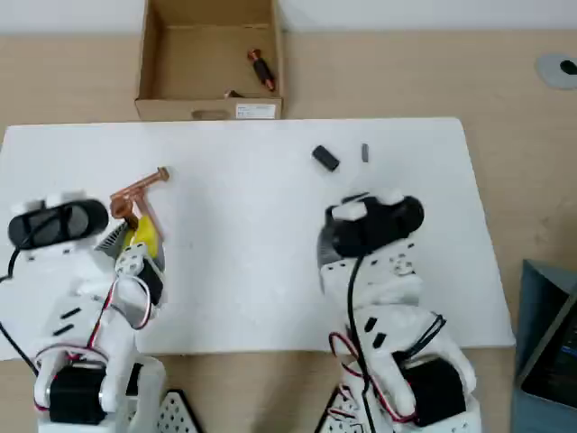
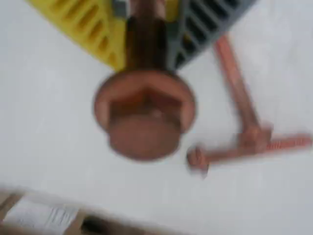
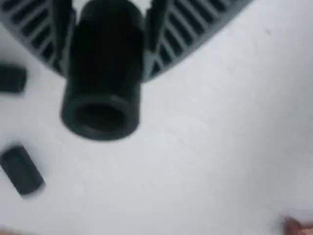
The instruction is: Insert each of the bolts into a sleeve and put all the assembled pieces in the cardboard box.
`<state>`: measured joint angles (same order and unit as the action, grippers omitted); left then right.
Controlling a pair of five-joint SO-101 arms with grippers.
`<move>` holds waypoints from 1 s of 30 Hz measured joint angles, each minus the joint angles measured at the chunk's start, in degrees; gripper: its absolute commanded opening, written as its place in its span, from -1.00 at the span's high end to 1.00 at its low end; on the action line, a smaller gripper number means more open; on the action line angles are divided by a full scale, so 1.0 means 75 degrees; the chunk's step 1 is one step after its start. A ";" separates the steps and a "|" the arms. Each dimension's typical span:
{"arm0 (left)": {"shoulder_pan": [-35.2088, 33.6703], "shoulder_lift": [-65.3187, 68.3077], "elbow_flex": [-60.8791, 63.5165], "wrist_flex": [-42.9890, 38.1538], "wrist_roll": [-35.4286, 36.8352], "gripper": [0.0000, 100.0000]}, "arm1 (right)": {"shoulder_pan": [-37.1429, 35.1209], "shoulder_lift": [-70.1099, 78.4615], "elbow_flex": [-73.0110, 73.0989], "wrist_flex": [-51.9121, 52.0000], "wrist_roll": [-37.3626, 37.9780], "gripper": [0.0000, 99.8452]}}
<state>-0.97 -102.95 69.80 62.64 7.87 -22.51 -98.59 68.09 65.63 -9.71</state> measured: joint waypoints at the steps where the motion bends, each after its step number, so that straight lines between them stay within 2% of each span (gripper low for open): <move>1: 0.0000 -0.0047 0.0000 -0.0105 0.0000 0.99 | -0.0117 -0.0152 0.0105 -0.0082 0.0000 0.98; 8: 0.0000 -0.0129 0.0094 -0.1348 0.0012 0.99 | -0.0949 -0.0645 0.0867 -0.0715 0.0000 0.98; 12: 0.0375 -0.0129 0.0094 -0.2028 0.0586 0.99 | -0.1735 -0.0645 0.1289 -0.1125 0.0352 0.98; 19: 0.1688 -0.0129 0.0070 -0.2122 0.1747 0.99 | -0.2731 -0.0645 0.1793 -0.1618 0.1020 0.98; 30: 0.2602 -0.0129 -0.0117 -0.2133 0.2649 1.00 | -0.3188 -0.0645 0.1817 -0.1747 0.1817 0.98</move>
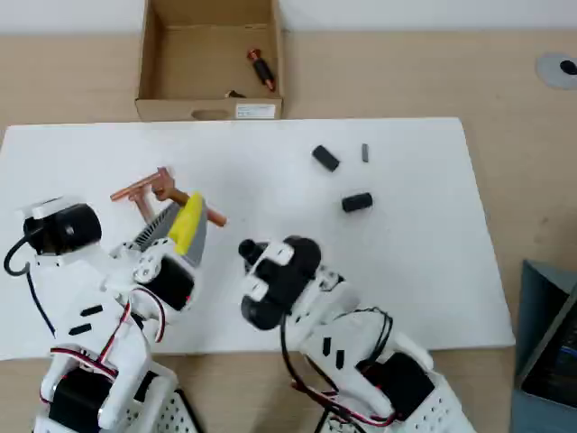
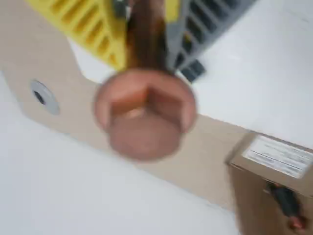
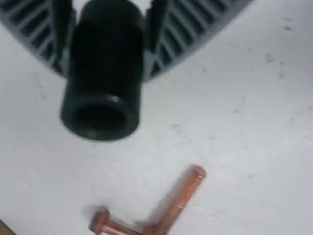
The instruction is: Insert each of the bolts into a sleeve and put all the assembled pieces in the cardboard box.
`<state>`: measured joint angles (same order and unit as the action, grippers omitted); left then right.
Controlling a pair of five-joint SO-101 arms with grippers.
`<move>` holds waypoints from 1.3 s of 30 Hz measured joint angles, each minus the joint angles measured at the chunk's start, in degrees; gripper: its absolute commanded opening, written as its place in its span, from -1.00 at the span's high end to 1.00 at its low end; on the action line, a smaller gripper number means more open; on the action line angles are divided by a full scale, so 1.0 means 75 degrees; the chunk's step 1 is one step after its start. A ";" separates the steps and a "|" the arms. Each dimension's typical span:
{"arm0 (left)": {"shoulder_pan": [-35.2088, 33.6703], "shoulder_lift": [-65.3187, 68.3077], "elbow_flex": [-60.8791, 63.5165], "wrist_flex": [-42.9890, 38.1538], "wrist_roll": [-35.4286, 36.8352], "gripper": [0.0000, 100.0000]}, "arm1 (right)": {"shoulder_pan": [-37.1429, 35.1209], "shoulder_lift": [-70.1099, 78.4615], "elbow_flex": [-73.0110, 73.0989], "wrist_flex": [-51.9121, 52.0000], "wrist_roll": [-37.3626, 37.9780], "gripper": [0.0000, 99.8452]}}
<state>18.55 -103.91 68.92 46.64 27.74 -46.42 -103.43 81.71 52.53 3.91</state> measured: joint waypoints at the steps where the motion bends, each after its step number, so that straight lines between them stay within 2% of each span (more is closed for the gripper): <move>1: 0.0105 0.0000 0.0000 0.0000 0.0012 1.00 | -0.0059 0.0000 0.0000 -0.0059 0.0059 0.98; 9: 0.0422 0.0000 -0.0141 0.0059 0.0023 1.00 | -0.0105 0.0000 0.0047 -0.0129 0.0281 0.98; 18: 0.0844 -0.0012 -0.0985 0.1325 0.0023 1.00 | -0.0070 0.0000 0.0223 -0.0387 0.0469 0.98; 24: 0.0844 -0.0012 -0.0985 0.1407 -0.0258 1.00 | -0.0070 0.0000 0.0223 -0.0434 0.0586 0.98; 30: 0.0844 -0.0012 -0.0961 0.1407 -0.0258 1.00 | -0.0070 0.0000 0.0223 -0.0563 0.0961 0.98; 39: 0.0844 -0.0012 -0.0668 0.1407 -0.0258 1.00 | -0.0070 0.0000 0.0223 -0.0703 0.1008 0.98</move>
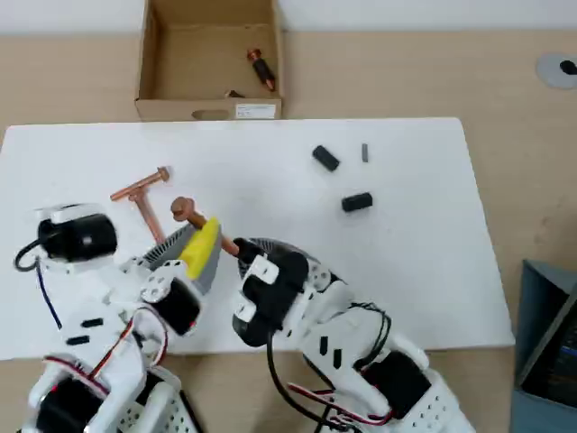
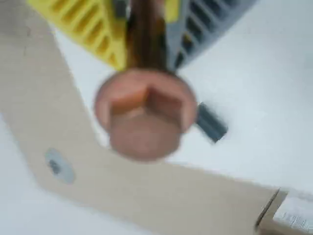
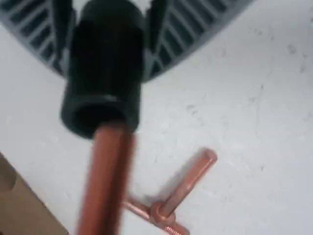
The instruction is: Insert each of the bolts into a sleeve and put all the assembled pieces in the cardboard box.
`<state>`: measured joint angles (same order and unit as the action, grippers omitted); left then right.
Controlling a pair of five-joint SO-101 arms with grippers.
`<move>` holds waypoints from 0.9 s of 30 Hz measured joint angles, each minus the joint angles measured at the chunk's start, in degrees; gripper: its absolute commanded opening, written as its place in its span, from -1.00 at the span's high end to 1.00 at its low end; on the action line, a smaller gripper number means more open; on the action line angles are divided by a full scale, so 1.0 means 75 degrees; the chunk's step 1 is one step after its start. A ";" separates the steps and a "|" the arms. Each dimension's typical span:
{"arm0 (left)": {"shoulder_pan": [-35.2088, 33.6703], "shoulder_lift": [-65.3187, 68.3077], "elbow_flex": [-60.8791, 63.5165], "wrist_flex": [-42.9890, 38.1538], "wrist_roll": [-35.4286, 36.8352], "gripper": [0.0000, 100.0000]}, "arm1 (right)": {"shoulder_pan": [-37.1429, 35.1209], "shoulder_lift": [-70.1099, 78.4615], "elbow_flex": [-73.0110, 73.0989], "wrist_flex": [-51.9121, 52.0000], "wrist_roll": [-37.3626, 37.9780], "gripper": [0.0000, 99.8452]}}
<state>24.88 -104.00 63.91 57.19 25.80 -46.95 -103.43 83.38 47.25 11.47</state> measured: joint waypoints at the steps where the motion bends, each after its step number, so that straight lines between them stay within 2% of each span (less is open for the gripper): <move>1: 0.0000 0.0000 0.0023 0.0000 0.0000 1.00 | 0.0012 0.0000 0.0000 0.0000 0.0000 0.98; 9: 0.0000 -0.0059 0.0223 -0.0070 0.0000 1.00 | 0.0023 0.0000 0.0012 0.0000 0.0012 0.98; 16: 0.0000 -0.0023 0.0410 -0.0738 0.0000 1.00 | 0.0023 0.0000 0.0000 -0.0012 0.0012 0.98; 27: 0.0070 -0.0023 0.0633 -0.0715 0.0000 1.00 | 0.0012 0.0000 0.0000 -0.0012 0.0012 0.98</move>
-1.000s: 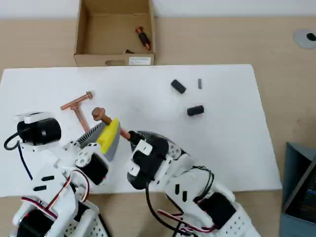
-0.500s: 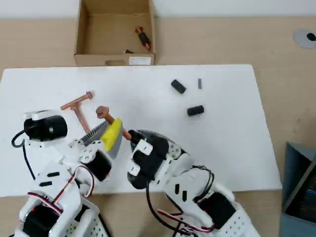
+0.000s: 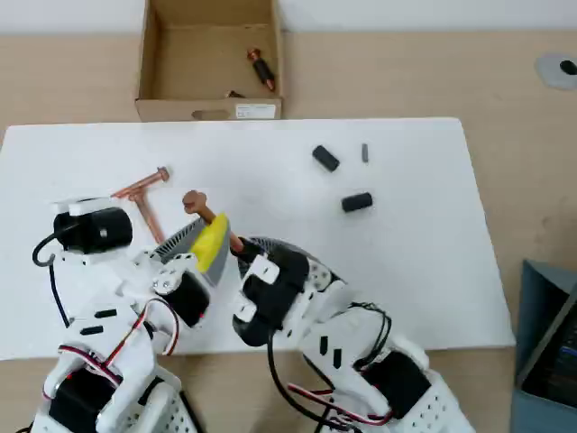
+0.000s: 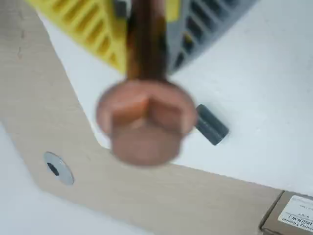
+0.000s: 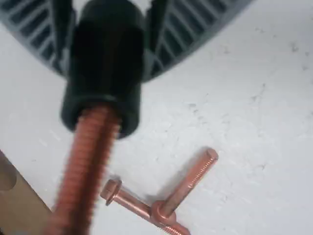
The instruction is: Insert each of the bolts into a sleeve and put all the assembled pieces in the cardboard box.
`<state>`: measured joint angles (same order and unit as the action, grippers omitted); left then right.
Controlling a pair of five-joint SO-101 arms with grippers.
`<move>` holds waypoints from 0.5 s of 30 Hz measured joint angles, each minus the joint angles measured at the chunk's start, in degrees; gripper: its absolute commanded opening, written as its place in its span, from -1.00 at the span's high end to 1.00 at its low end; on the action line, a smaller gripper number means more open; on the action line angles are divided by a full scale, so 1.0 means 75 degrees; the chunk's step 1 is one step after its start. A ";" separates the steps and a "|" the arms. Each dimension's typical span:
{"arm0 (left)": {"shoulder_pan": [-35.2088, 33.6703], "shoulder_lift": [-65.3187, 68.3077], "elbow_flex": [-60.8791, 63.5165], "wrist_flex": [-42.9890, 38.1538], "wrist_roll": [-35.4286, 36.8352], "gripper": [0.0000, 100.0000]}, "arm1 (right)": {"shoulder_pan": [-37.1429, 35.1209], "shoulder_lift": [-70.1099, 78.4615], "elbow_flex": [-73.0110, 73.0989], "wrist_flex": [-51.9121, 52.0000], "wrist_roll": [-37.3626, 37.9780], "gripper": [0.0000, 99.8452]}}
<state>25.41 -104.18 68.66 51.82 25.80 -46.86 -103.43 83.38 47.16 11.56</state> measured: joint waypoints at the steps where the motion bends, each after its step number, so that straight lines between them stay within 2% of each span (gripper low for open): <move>1: 0.0023 0.0000 0.0000 0.0059 0.0000 1.00 | -0.0012 0.0000 0.0000 0.0000 0.0000 0.98; 8: 0.0750 -0.0047 -0.0047 0.0926 -0.0082 1.00 | 0.0023 0.0000 0.0023 0.0023 0.0012 0.98; 15: 0.1078 -0.0059 -0.0023 0.1043 -0.0105 1.00 | 0.0035 0.0000 0.0023 0.0035 0.0012 0.98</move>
<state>33.49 -104.62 68.48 59.65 25.01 -46.59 -103.43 83.56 47.43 11.65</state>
